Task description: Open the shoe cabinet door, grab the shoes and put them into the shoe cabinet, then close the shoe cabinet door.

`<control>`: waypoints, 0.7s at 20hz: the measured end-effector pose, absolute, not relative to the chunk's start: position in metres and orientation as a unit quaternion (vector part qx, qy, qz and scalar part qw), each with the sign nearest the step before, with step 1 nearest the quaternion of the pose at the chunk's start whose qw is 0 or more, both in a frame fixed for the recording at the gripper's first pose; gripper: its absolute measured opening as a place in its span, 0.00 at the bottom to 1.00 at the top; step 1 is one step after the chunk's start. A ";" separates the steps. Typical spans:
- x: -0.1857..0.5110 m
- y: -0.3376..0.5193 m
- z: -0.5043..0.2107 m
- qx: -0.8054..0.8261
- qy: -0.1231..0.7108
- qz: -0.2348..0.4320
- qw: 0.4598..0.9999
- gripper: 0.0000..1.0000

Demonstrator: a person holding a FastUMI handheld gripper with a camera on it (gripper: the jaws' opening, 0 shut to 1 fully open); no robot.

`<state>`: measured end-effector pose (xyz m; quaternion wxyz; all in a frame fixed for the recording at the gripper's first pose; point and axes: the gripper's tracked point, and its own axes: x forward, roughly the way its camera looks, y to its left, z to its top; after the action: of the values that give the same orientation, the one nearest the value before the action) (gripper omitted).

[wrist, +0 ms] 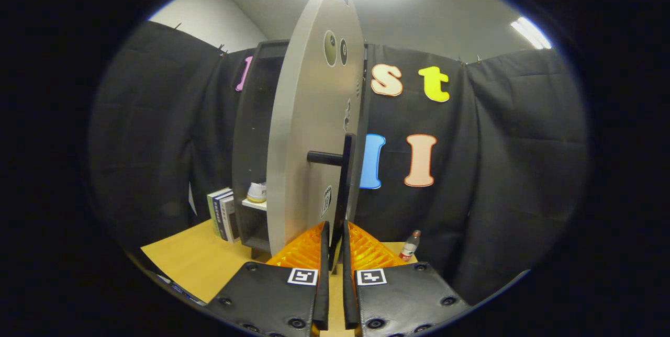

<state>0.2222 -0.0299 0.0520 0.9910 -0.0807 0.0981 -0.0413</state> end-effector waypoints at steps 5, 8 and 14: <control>0.210 -0.066 0.061 -0.081 0.083 -0.132 0.984 0.09; 0.207 -0.069 0.073 -0.058 0.052 -0.152 0.985 0.04; 0.220 -0.027 0.091 -0.003 -0.008 -0.093 0.996 0.13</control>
<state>0.2200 -0.0271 0.0914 0.9957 -0.0028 -0.0080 -0.0925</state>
